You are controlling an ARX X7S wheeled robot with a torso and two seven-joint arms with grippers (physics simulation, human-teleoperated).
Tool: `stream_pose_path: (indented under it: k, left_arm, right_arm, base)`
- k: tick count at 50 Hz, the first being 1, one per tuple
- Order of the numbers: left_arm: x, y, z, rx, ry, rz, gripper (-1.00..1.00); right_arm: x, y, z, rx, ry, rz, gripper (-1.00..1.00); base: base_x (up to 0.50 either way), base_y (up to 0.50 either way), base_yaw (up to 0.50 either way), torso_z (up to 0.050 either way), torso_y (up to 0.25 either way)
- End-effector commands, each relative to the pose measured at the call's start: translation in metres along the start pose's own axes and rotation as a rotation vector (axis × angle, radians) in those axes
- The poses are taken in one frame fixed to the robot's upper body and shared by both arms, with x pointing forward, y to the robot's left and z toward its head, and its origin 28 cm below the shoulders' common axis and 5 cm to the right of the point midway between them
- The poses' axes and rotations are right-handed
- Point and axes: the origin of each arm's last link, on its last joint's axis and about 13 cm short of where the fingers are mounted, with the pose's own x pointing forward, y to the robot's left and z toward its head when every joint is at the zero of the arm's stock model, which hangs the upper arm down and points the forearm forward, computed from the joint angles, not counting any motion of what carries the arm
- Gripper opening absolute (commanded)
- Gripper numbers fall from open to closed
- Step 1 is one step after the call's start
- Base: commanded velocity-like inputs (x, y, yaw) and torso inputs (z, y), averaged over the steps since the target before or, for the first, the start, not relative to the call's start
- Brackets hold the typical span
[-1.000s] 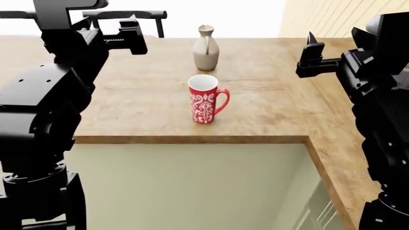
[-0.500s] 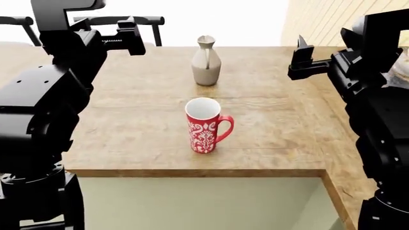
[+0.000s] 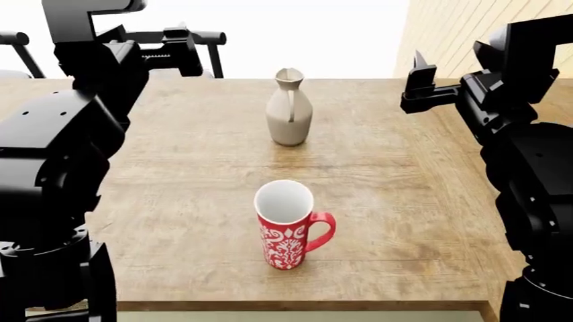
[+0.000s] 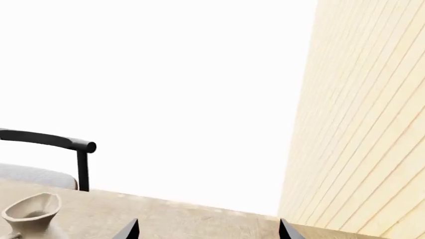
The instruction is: Pick the jug and cup and place them in the sink. Then turn on the water.
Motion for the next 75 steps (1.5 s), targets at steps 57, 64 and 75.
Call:
stream_pose_path:
  k: [57,64,75]
  left_arm:
    - [-0.036,0.027,-0.002,0.137,0.108,-0.206,1.0]
    - [-0.05,0.035,-0.002,0.202,0.168,-0.292,1.0]
    - [-0.083,0.06,-0.001,0.33,0.291,-0.444,1.0]
  right_arm:
    - [0.002,0.007,0.001,0.018,-0.011,0.019,1.0]
    - [0.0,0.005,-0.001,0.018,-0.01,0.015,1.0]
    - [0.002,0.006,-0.005,0.018,-0.009,0.021,1.0]
  base:
    - [0.15,0.0,0.0,0.0,0.0]
    - [0.0,0.0,0.0,0.0,0.0]
    - [0.0,0.0,0.0,0.0,0.0]
